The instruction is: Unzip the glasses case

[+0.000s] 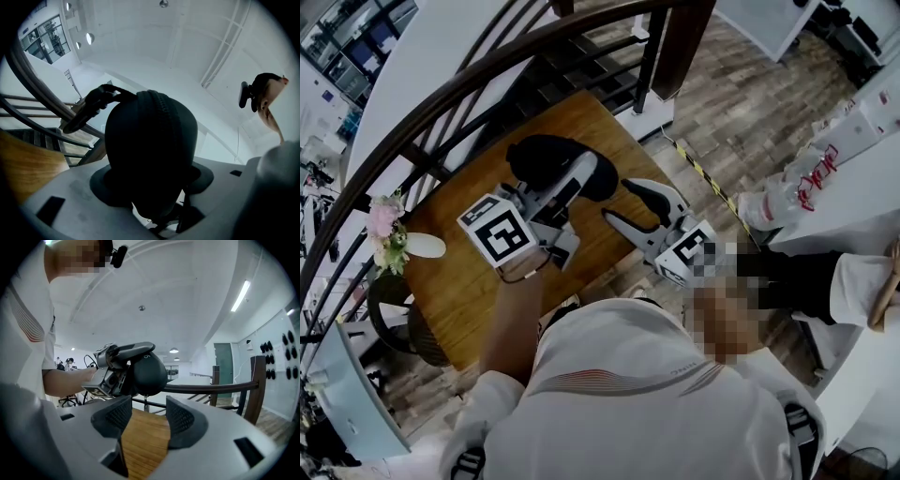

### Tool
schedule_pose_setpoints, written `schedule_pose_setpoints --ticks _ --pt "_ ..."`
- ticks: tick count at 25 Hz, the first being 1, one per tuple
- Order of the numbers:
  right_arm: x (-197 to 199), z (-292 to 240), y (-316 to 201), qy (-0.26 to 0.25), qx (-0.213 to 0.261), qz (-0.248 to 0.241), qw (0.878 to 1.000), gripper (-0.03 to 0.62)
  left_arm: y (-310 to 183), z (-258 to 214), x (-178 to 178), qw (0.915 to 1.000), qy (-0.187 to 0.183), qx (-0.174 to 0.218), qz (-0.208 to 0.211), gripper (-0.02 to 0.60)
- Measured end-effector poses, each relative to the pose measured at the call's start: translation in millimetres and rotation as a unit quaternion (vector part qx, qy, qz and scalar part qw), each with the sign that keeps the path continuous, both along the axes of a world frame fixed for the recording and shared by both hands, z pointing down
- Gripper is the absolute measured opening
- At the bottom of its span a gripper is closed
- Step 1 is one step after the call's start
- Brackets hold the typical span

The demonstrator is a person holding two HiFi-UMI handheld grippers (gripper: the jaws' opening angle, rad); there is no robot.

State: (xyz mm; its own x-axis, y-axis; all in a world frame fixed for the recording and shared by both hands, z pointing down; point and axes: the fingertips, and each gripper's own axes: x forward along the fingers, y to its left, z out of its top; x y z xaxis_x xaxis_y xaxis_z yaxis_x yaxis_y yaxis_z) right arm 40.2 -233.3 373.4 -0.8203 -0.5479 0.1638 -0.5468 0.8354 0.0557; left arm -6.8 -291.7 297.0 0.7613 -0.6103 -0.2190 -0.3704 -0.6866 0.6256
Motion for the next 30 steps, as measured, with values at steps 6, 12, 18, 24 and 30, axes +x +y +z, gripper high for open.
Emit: schedule_pose_setpoints --ticks 6,12,18,24,30 --pt "-11 6 -1 0.003 -0.022 0.002 1.000 0.134 1 -3 3 1.0000 -0.003 0.007 -0.002 0.275" --pt "-10 12 -12 0.012 -0.036 0.021 0.999 0.049 1 -1 -1 0.9995 -0.021 0.020 -0.011 0.265" --pt "-4 14 -15 0.053 -0.002 0.040 0.998 0.048 4 3 -3 0.9994 -0.026 0.018 -0.010 0.253" --pt "-1 14 -21 0.087 0.022 0.059 0.994 0.048 5 7 -2 0.9989 -0.041 0.020 -0.003 0.252" --pt "11 7 -28 0.130 0.071 0.061 0.987 0.049 18 14 11 0.9957 -0.079 0.035 0.034 0.253"
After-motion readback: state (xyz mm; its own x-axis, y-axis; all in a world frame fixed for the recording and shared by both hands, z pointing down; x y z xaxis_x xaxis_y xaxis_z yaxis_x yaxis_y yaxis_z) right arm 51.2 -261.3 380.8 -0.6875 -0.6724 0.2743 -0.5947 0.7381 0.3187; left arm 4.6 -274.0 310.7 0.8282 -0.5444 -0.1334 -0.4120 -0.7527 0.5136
